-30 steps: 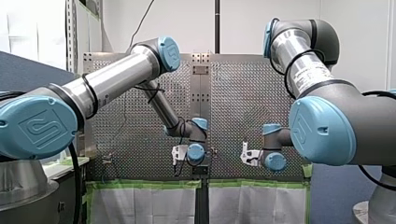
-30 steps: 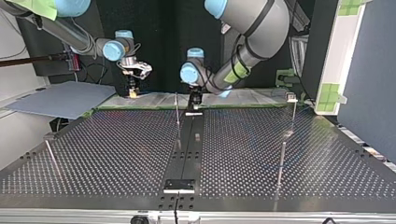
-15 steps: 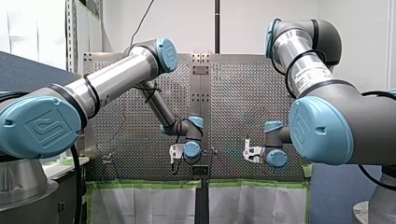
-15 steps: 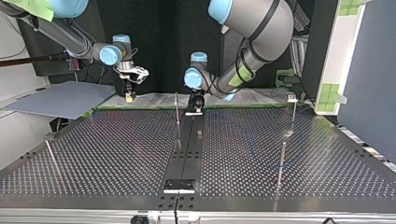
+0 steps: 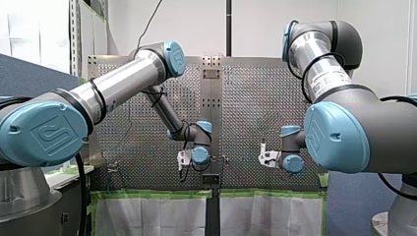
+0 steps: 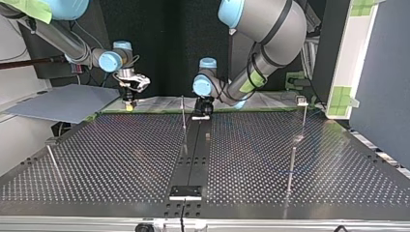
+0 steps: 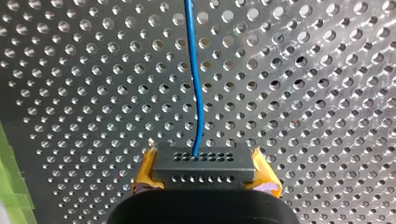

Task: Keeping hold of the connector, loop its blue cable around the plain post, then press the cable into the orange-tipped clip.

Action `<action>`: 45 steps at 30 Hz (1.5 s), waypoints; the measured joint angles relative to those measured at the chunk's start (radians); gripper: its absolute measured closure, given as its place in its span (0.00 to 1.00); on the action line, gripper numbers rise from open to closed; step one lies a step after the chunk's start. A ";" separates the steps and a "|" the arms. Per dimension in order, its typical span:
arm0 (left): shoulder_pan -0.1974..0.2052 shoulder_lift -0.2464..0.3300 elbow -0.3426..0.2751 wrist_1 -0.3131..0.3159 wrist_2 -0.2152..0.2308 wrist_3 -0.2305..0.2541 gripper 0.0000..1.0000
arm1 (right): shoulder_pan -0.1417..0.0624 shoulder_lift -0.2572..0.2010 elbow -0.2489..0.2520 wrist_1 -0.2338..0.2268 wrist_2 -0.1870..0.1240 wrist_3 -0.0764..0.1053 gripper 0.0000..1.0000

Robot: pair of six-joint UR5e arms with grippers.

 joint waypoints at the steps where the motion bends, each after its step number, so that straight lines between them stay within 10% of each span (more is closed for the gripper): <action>1: 0.001 0.000 0.001 -0.004 -0.002 0.001 1.00 | -0.002 0.000 -0.006 0.005 0.000 0.000 1.00; 23: 0.004 0.001 0.024 -0.020 -0.050 0.022 1.00 | -0.026 0.029 -0.077 0.040 -0.008 -0.005 1.00; 34: 0.003 0.001 0.024 -0.027 -0.048 0.013 0.47 | -0.028 0.032 -0.097 0.041 -0.023 0.002 1.00; 44: -0.004 0.001 0.025 -0.038 0.015 0.020 0.25 | -0.028 0.032 -0.098 0.042 -0.024 0.004 1.00; 45: -0.003 0.001 0.024 -0.039 0.022 0.023 0.09 | -0.028 0.032 -0.098 0.042 -0.025 0.005 1.00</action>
